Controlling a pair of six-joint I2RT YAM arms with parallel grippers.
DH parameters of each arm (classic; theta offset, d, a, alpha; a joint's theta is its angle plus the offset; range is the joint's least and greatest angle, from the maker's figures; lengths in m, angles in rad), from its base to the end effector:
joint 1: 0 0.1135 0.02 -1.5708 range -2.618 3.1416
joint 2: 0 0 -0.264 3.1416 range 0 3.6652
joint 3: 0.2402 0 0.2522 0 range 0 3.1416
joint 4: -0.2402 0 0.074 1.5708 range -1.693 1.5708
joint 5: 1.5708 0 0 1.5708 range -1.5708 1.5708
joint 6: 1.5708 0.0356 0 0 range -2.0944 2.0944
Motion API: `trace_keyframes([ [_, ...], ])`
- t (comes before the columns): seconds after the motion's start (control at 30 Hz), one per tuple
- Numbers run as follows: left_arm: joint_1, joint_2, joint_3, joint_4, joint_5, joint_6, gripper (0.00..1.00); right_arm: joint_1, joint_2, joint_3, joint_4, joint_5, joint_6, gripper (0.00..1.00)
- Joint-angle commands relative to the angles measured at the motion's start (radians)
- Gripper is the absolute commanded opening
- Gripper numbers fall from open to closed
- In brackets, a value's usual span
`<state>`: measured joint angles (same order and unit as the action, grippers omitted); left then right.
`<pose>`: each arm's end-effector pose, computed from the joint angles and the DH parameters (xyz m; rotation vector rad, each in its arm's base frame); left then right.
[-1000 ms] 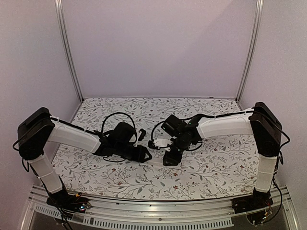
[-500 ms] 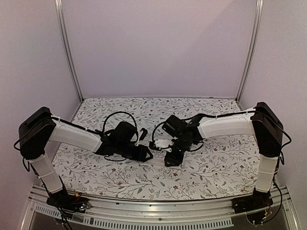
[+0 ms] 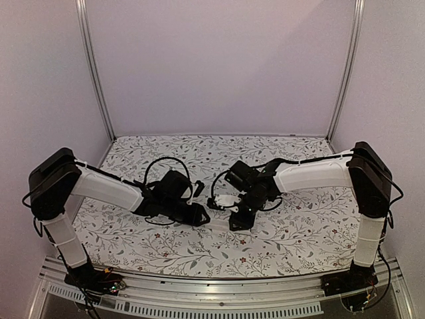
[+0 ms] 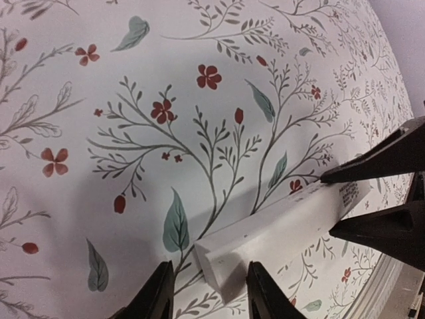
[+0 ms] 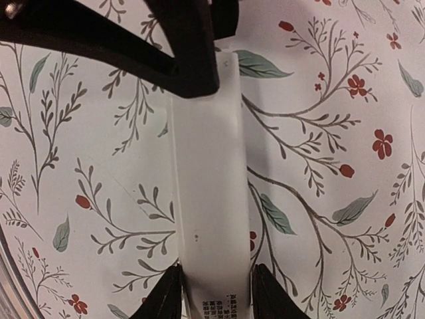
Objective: Load the batteries into the remote control
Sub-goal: Press the battery cover on the remote control.
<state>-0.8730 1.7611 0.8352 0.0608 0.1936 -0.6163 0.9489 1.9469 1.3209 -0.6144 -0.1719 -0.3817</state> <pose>0.2105 -0.2617 0.1301 0.4288 2.5893 -0.8419 0.2199 0.3173 0.1610 -1.7912 2.2166 0.3686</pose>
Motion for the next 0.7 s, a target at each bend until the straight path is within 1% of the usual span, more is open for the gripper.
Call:
trace_keyframes([
  [0.0, -0.015, 0.016, 0.017, -0.021, -0.005, 0.007, 0.38, 0.009, -0.026, -0.018, -0.013, -0.006, 0.002, 0.37],
  [0.07, -0.016, 0.017, 0.018, -0.019, -0.006, 0.004, 0.39, 0.016, -0.032, -0.022, -0.015, 0.000, 0.002, 0.45],
  [0.1, -0.015, 0.017, 0.018, -0.019, -0.006, 0.005, 0.39, 0.020, -0.033, -0.025, -0.015, 0.006, 0.001, 0.46],
  [0.3, -0.015, 0.013, 0.019, -0.019, -0.005, 0.003, 0.40, 0.026, -0.033, -0.029, -0.010, 0.040, 0.004, 0.47],
  [0.43, -0.015, 0.012, 0.021, -0.019, -0.008, 0.003, 0.40, 0.027, -0.034, -0.029, -0.007, 0.075, 0.006, 0.44],
  [0.67, -0.014, 0.002, 0.016, -0.012, -0.007, -0.003, 0.40, 0.027, -0.031, -0.028, -0.012, 0.074, 0.004, 0.51],
])
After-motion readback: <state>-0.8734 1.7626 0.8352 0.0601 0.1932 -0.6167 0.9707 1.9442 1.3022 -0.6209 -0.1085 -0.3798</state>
